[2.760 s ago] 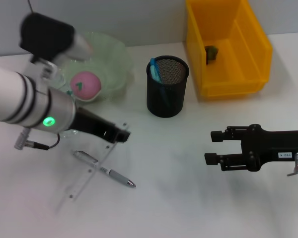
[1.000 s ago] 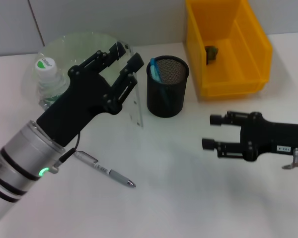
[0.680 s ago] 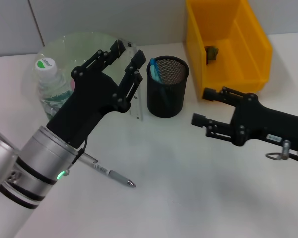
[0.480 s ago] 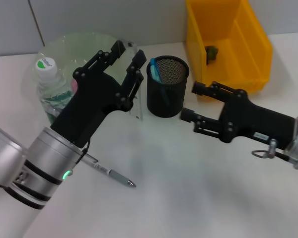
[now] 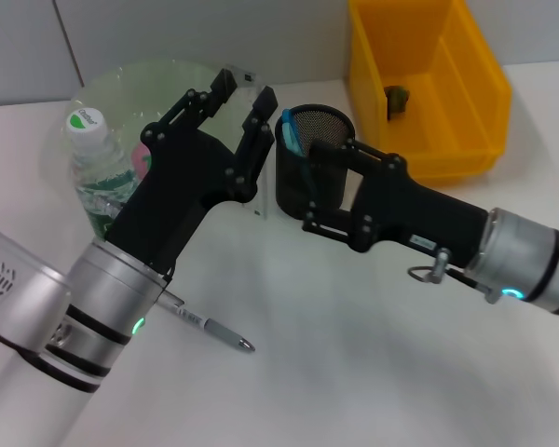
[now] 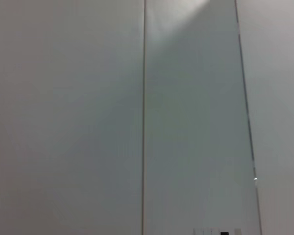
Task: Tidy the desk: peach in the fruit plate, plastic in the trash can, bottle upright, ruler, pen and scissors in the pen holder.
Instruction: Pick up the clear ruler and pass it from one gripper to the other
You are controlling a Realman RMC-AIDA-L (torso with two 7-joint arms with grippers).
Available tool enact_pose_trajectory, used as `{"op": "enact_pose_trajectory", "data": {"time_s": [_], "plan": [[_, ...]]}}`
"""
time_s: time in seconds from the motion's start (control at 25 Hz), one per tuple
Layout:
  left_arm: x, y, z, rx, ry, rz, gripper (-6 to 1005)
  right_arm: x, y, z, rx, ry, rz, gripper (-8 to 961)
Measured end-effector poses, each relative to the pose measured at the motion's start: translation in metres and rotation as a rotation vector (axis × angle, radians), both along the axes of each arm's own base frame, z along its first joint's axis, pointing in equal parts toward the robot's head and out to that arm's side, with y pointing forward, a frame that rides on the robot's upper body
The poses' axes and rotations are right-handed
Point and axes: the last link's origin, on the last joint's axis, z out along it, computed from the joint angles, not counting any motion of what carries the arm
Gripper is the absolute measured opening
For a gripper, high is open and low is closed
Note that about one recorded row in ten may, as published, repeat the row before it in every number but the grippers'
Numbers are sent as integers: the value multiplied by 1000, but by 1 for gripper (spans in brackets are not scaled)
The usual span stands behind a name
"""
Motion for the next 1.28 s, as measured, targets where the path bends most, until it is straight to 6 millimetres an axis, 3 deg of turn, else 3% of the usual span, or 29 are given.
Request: {"op": "enact_pose_trajectory", "data": {"time_s": [0.8,1.16,1.28], "plan": [[5,1,-4,73,31,65,441,-31,10,-33,72,10,-31,731],[4,1,-4,74,31,68,445,-36,12,-33,89,29,-36,721],[4,1,-4,74,31,69,447,-37,11,-33,91,30,-29,659]]}}
